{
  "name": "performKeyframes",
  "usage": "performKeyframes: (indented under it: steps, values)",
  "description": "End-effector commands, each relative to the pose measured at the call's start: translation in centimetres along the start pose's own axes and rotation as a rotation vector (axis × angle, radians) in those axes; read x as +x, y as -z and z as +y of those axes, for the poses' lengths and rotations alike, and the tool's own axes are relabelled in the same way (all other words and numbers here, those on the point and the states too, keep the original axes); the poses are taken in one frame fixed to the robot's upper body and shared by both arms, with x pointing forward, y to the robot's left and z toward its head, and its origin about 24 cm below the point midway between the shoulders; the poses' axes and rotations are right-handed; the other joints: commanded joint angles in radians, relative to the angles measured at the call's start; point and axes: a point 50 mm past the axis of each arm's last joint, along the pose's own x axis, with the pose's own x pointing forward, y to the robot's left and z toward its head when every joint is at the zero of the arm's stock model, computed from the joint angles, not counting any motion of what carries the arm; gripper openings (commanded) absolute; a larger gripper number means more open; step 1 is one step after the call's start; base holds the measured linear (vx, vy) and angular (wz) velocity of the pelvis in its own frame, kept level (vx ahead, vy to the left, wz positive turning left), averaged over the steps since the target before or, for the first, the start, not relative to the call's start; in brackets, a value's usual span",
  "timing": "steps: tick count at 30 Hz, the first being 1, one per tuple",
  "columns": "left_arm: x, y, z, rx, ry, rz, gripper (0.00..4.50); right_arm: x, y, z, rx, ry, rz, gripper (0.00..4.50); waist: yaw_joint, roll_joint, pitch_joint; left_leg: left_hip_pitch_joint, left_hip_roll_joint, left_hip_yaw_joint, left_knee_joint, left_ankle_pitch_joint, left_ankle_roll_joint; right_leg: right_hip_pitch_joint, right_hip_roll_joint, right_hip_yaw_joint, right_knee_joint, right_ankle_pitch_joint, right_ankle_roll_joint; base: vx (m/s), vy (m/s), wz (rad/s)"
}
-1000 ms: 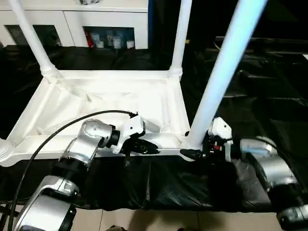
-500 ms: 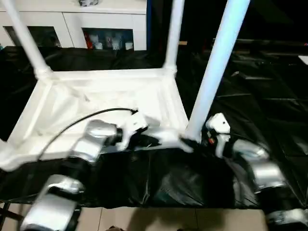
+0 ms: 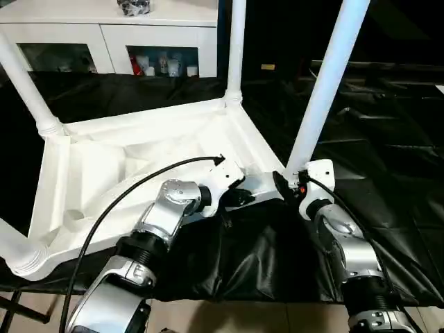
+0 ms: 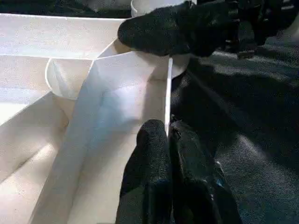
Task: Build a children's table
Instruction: Rotate leg to tighten
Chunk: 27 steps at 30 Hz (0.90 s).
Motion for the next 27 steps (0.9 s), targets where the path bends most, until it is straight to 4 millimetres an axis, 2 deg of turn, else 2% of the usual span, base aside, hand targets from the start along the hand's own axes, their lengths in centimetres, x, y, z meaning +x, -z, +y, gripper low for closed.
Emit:
performKeyframes:
  steps: [1, 4, 5, 7, 9, 10, 12, 13, 14, 17, 18, 22, 27]
  values:
    - [1.5, -0.5, -1.6, -0.011, 0.057, -0.059, 0.00, 0.4, 1.4, 4.1, 0.025, -0.206, 0.058, 3.79, -0.005, -0.010, -0.031, 0.010, 0.041, -0.024, -0.083, -0.323, 0.021, 0.014, -0.038, 0.024, -0.080, -0.282, -0.161, 0.000, 0.000, 0.00]
    - [-0.1, -0.1, -0.9, 0.007, 0.100, -0.066, 0.00, -0.2, 0.6, 3.2, -0.027, -0.295, 0.034, 3.79, -0.003, -0.011, -0.032, 0.006, 0.041, -0.022, -0.080, -0.297, 0.038, 0.019, -0.039, 0.024, -0.077, -0.248, -0.170, 0.000, 0.000, 0.00]
    - [-0.1, -0.1, -0.9, 0.007, 0.100, -0.066, 0.00, -0.2, 0.6, 3.2, -0.027, -0.295, 0.034, 3.79, -0.002, -0.016, -0.034, 0.005, 0.041, -0.022, -0.078, -0.285, 0.044, 0.020, -0.040, 0.024, -0.076, -0.237, -0.173, 0.000, 0.000, 0.00]
    - [-1.6, 0.4, -0.5, 0.036, 0.171, -0.059, 0.00, -1.0, 0.3, 2.2, -0.121, -0.429, 0.049, 3.79, 0.000, -0.019, -0.039, -0.001, 0.040, -0.020, -0.071, -0.220, 0.069, 0.028, -0.039, 0.021, -0.066, -0.165, -0.190, 0.000, 0.000, 0.00]
    - [-2.7, 0.9, -0.2, 0.060, 0.217, -0.039, 0.00, -1.7, 0.2, 1.4, -0.172, -0.535, 0.073, 3.79, 0.000, -0.018, -0.041, -0.004, 0.038, -0.017, -0.063, -0.171, 0.103, 0.031, -0.038, 0.020, -0.057, -0.079, -0.214, 0.000, 0.000, 0.00]
    - [-2.9, 1.0, -0.2, 0.066, 0.227, -0.032, 0.00, -1.9, 0.2, 1.1, -0.182, -0.563, 0.079, 3.79, 0.001, -0.015, -0.041, -0.001, 0.040, -0.013, -0.060, -0.151, 0.118, 0.028, -0.037, 0.021, -0.054, -0.036, -0.234, 0.000, 0.000, 0.00]
    - [-3.5, 1.3, 0.1, 0.072, 0.247, -0.015, 0.00, -2.3, 0.1, 0.5, -0.205, -0.614, 0.099, 3.79, 0.001, -0.013, -0.043, -0.001, 0.042, -0.012, -0.057, -0.122, 0.127, 0.031, -0.036, 0.020, -0.045, 0.015, -0.258, 0.000, 0.000, 0.00]
    - [-3.6, 1.4, 0.1, 0.074, 0.251, -0.011, 0.00, -2.4, 0.1, 0.5, -0.210, -0.624, 0.102, 3.79, 0.004, -0.014, -0.044, 0.003, 0.043, -0.011, -0.055, -0.112, 0.128, 0.031, -0.034, 0.020, -0.044, 0.036, -0.265, 0.000, 0.000, 0.00]
    - [-4.2, 1.6, 0.4, 0.077, 0.282, 0.003, 0.00, -2.8, 0.0, -0.1, -0.236, -0.692, 0.130, 3.79, 0.006, -0.013, -0.043, 0.003, 0.043, -0.010, -0.054, -0.096, 0.134, 0.033, -0.032, 0.018, -0.038, 0.075, -0.286, 0.000, 0.000, 0.00]
    - [-4.6, 1.7, 0.4, 0.077, 0.313, 0.009, 0.00, -3.1, -0.1, -0.6, -0.248, -0.729, 0.144, 3.79, 0.010, -0.012, -0.041, 0.005, 0.047, -0.007, -0.053, -0.105, 0.135, 0.032, -0.030, 0.015, -0.036, 0.073, -0.300, 0.000, 0.000, 0.00]
    - [-5.0, 1.9, 0.3, 0.085, 0.354, 0.023, 0.00, -3.3, -0.2, -1.1, -0.251, -0.765, 0.160, 3.79, 0.011, -0.008, -0.038, 0.006, 0.049, -0.007, -0.055, -0.124, 0.126, 0.031, -0.032, 0.015, -0.038, 0.043, -0.301, 0.000, 0.000, 0.00]
    - [-5.4, 2.1, 0.2, 0.099, 0.410, 0.042, 0.00, -3.5, -0.3, -1.7, -0.258, -0.831, 0.202, 3.57, 0.010, -0.010, -0.036, 0.006, 0.050, -0.008, -0.058, -0.175, 0.100, 0.030, -0.034, 0.016, -0.044, -0.033, -0.303, 0.000, 0.000, 0.00]
    - [-5.7, 2.3, 0.2, 0.101, 0.453, 0.059, 0.00, -3.5, -0.4, -2.0, -0.260, -0.857, 0.206, 3.16, 0.010, -0.012, -0.039, 0.006, 0.048, -0.007, -0.053, -0.137, 0.108, 0.032, -0.033, 0.016, -0.036, 0.028, -0.316, 0.000, 0.000, 0.00]
